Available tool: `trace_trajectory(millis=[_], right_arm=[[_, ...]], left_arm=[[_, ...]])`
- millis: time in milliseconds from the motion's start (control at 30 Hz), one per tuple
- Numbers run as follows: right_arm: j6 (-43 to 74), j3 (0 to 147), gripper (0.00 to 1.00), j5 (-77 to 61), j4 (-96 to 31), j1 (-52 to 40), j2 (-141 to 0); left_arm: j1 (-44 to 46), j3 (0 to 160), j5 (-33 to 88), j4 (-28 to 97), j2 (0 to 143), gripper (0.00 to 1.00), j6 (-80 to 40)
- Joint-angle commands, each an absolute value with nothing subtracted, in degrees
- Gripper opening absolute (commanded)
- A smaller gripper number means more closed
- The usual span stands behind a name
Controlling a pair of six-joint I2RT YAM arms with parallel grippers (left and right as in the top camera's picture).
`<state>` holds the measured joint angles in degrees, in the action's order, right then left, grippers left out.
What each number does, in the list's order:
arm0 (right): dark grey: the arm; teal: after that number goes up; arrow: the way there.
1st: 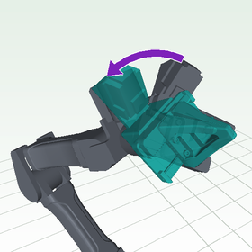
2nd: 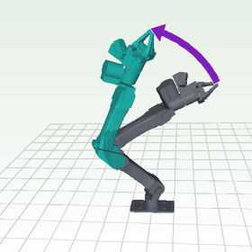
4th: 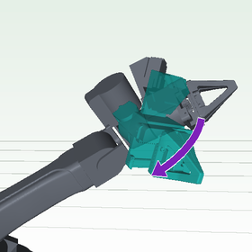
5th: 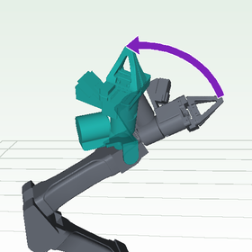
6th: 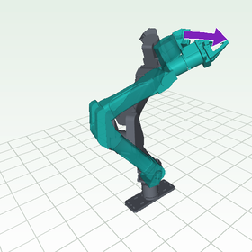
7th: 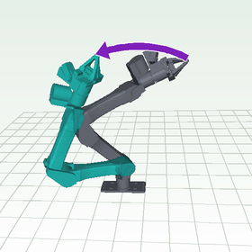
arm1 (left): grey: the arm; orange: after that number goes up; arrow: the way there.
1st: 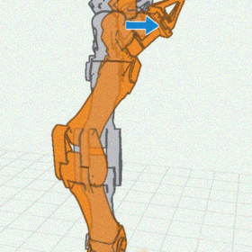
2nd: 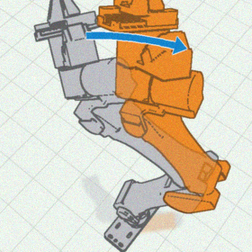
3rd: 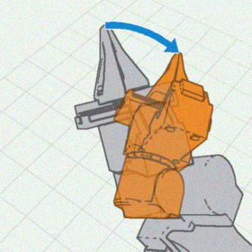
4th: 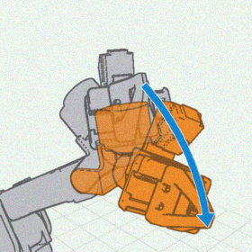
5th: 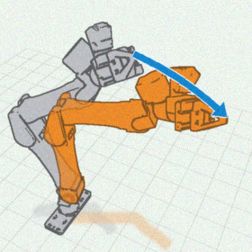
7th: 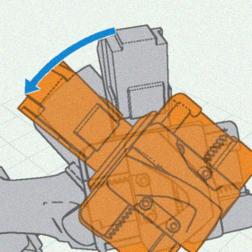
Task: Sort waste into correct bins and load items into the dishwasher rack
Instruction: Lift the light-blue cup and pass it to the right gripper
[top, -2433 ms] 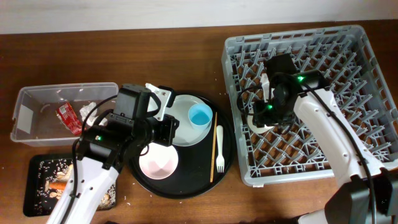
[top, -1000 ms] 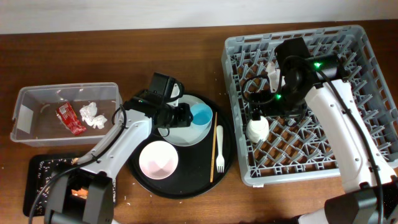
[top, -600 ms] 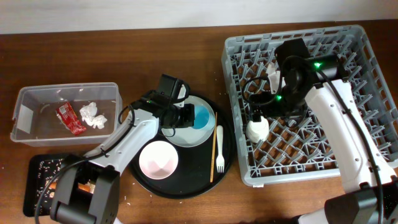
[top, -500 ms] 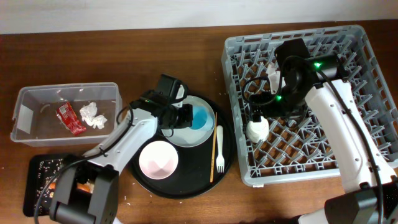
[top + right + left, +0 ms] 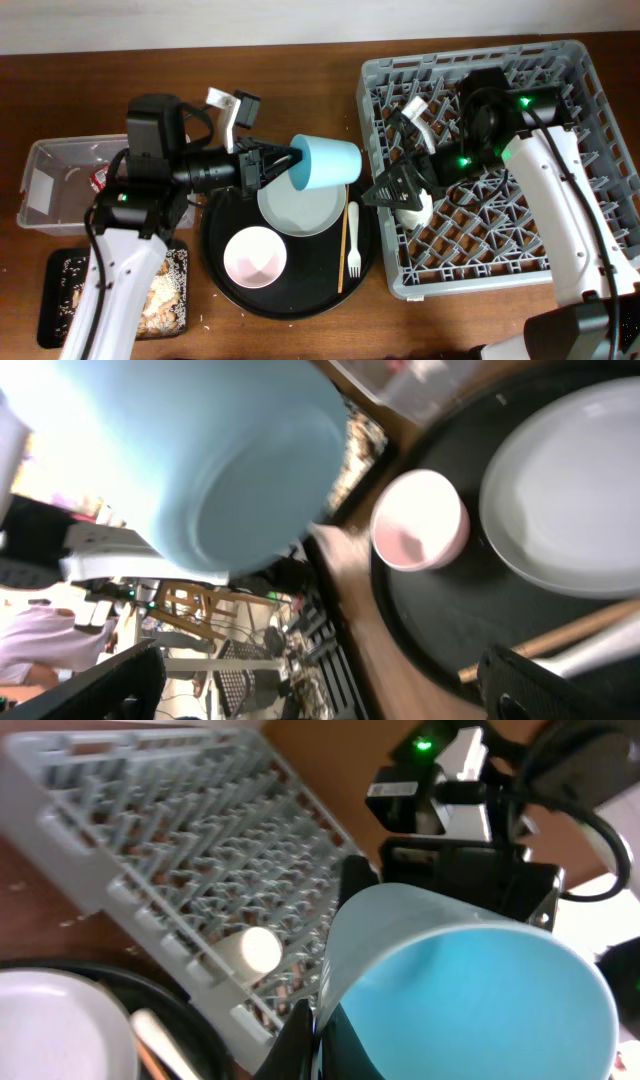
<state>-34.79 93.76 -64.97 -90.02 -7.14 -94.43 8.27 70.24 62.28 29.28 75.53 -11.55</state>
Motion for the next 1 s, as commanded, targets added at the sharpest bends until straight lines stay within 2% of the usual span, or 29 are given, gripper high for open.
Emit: trace_trajectory(millis=[0, 267, 367, 467, 633, 667, 833, 900, 967], right_arm=[[-40.3, 94.5, 0.99, -70.4, -90.4, -6.7, -93.7], [-45.3, 94.5, 0.99, -74.1, -89.1, -6.7, -93.7], [-45.2, 94.5, 0.89, -74.2, -89.1, -6.7, -93.7], [-45.3, 94.5, 0.70, -75.4, -89.1, -6.7, -93.7], [-45.3, 94.5, 0.63, -76.6, -89.1, -6.7, -93.7], [-45.3, 94.5, 0.64, -77.5, -89.1, -6.7, -93.7], [-45.3, 94.5, 0.81, -78.5, -89.1, -6.7, -93.7], [-45.3, 94.5, 0.79, -79.3, -89.1, -6.7, -93.7], [-45.3, 94.5, 0.68, -79.3, -89.1, -6.7, -93.7]], left_arm=[[8.7, 70.3, 74.7, 26.1, 78.7, 0.01, -9.3], [13.0, 70.3, 73.9, 24.0, 81.8, 0.01, -9.3], [13.1, 70.3, 73.4, 24.0, 81.8, 0.01, -9.3], [13.1, 70.3, 73.1, 24.0, 81.8, 0.01, -9.3], [13.1, 70.3, 71.0, 24.4, 81.8, 0.02, -9.3], [13.1, 70.3, 70.5, 24.5, 81.8, 0.02, -9.3], [13.1, 70.3, 70.5, 24.3, 81.8, 0.02, -9.3], [13.1, 70.3, 70.5, 24.2, 81.8, 0.02, -9.3], [13.1, 70.3, 70.5, 24.2, 81.8, 0.02, -9.3]])
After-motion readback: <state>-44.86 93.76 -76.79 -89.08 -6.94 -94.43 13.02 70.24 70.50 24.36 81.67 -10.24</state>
